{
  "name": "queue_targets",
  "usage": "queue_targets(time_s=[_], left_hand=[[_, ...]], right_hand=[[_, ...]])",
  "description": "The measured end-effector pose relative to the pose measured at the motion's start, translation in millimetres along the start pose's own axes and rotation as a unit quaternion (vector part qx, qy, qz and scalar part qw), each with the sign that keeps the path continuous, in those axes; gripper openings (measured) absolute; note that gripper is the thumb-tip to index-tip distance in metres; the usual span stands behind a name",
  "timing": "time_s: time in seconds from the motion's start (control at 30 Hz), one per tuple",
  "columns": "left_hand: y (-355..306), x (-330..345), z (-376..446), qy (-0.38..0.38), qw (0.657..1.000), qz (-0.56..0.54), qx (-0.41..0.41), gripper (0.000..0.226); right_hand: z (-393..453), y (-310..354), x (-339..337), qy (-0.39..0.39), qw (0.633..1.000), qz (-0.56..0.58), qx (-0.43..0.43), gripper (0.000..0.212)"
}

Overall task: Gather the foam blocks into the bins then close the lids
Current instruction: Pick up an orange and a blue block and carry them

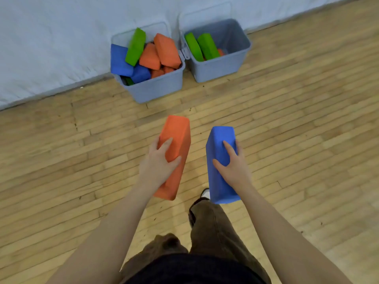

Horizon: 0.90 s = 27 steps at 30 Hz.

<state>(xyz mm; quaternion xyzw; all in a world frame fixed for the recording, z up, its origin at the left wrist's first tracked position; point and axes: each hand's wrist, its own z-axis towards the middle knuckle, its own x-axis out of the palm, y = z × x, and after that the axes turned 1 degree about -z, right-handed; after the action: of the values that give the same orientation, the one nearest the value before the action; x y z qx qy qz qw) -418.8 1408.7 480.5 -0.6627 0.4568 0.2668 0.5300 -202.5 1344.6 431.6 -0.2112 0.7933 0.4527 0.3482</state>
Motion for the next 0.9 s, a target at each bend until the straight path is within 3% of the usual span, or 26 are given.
queue_targets(time_s=[0.2,0.4,0.7,0.9], left_hand=[[-25,-29,110,-0.013,0.998,-0.025,-0.064,0.065],[-18,-55,235,-0.043,0.991,-0.067,-0.112,0.065],[-41,-131,479,-0.031,0.998,-0.045,-0.041,0.064],[-108,-149,601,-0.003,0.999,0.012,0.036,0.063]], right_hand=[[155,74,-50,0.029,0.997,-0.045,-0.064,0.07],[301,156,-55,0.046,0.989,-0.058,-0.124,0.069],[492,260,-68,0.027,0.996,-0.018,-0.08,0.067],[575,259,-106,-0.026,1.0,0.008,-0.013,0.069]])
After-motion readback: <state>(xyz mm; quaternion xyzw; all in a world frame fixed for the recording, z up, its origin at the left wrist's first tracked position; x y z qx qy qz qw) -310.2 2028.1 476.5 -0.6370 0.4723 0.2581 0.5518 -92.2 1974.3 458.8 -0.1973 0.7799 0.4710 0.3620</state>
